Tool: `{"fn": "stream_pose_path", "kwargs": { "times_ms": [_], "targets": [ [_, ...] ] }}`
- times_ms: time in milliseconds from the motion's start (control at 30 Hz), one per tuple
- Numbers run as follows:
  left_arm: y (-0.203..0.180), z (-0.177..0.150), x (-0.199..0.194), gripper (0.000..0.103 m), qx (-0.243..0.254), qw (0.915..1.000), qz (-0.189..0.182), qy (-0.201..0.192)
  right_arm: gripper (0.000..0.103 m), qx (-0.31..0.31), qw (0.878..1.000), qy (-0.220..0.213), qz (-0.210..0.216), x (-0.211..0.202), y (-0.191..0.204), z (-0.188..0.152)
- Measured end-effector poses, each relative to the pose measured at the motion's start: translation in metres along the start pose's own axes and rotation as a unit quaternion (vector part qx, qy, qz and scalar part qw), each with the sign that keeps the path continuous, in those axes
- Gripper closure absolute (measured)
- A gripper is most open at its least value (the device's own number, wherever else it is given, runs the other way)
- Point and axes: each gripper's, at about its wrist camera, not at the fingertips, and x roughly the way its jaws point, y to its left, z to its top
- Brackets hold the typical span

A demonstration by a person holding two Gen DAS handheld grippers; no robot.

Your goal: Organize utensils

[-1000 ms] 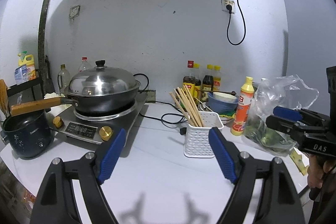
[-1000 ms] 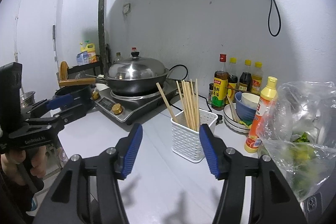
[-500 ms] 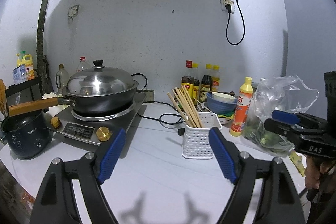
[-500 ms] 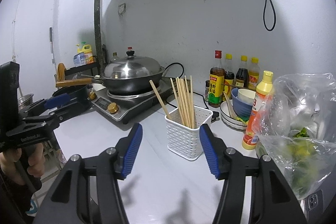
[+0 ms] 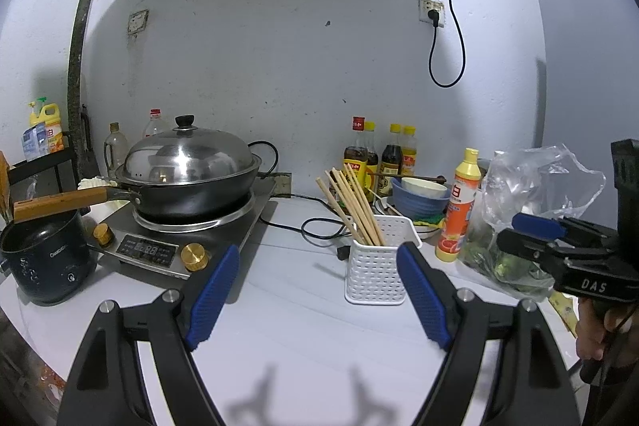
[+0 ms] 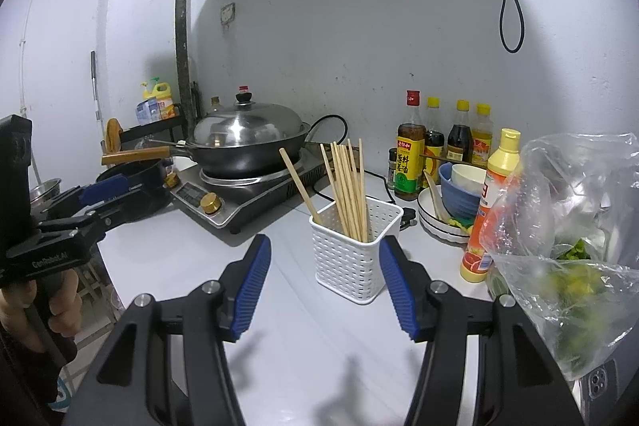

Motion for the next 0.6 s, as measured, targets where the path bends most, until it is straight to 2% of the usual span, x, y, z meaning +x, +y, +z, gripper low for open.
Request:
{"fn": "stream_pose_path", "kwargs": {
  "times_ms": [600],
  "targets": [
    [-0.0006, 0.0, 0.0013, 0.022, 0.0, 1.0, 0.001, 0.001, 0.049, -0.001, 1.0, 0.004, 0.0, 0.0043, -0.0009, -0.0012]
  ]
}}
